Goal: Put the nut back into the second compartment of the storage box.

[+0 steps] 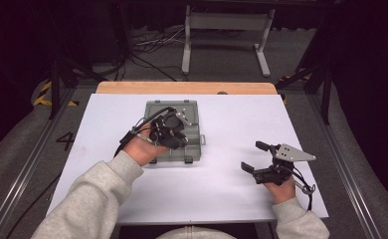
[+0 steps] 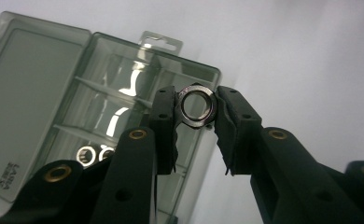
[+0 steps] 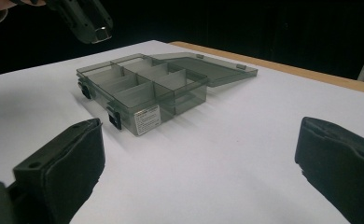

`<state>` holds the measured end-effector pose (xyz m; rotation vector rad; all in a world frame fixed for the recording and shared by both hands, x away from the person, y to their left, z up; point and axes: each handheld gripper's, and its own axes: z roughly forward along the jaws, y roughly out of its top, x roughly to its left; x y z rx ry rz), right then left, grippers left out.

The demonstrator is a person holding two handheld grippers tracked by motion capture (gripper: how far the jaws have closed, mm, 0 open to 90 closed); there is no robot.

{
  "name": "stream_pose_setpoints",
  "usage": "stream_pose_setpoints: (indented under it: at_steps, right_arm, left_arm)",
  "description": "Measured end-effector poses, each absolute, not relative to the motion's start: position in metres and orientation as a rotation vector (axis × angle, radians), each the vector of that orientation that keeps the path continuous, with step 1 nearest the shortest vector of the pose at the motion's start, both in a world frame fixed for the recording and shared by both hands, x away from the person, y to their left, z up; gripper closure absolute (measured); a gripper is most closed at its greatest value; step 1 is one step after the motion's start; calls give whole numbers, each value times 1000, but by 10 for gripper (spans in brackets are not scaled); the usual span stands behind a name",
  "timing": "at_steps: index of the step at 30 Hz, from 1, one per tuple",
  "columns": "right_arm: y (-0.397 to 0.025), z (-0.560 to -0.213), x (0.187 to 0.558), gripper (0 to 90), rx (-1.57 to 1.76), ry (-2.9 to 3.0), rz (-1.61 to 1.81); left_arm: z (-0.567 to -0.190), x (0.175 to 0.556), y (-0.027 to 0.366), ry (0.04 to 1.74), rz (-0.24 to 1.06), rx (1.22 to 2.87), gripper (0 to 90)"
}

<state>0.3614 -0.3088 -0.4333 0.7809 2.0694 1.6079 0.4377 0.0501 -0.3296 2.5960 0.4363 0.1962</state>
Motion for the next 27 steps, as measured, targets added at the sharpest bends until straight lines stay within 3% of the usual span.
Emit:
stream_pose_setpoints:
  at_steps: [27]
  right_arm:
    - [-309,-434,362,20,783,2074,1608]
  left_arm:
    - [-359,494,88,886,291,2491,695]
